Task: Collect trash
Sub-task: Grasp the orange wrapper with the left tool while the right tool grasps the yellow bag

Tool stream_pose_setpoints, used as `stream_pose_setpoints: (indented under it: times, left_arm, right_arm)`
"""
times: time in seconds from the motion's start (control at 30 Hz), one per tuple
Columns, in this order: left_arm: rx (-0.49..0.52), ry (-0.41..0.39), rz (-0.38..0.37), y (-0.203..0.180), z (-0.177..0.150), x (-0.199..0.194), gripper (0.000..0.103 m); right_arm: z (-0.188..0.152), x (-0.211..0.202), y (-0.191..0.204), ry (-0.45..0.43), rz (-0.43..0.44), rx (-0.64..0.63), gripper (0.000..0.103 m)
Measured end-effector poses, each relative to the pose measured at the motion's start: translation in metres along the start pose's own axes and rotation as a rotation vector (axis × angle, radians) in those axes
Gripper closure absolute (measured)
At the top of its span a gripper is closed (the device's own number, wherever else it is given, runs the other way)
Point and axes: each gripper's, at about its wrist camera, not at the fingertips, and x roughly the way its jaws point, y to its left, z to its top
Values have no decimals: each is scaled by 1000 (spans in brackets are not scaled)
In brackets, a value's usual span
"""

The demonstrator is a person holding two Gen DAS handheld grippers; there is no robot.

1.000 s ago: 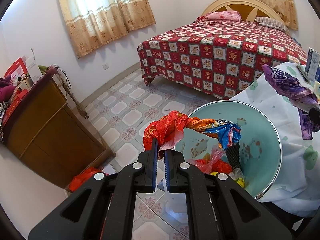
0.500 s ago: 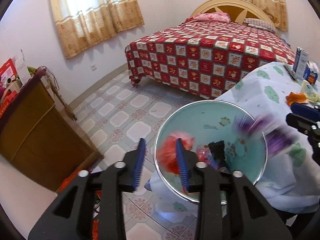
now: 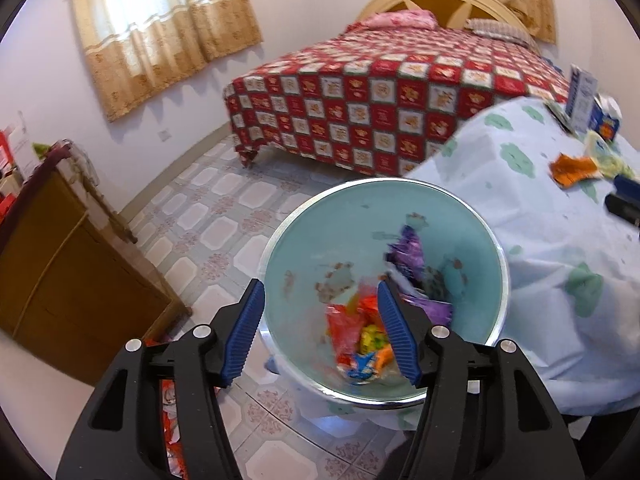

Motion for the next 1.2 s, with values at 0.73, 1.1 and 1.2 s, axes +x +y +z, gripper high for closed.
stream_pose_setpoints:
  times: [0.73,1.1,1.2]
  left_arm:
    - [131,-65,-196,-172,92,28,37]
    - [225,-64,-249,-223,108,43,37]
    - [246,-56,-261,-234,110,49,37]
  right_arm:
    - [-27,35,-204,213,-192,329,61]
    - [-36,31,-203,220,-189,313,83]
    - [-45,9,-205,183,-212,327,88]
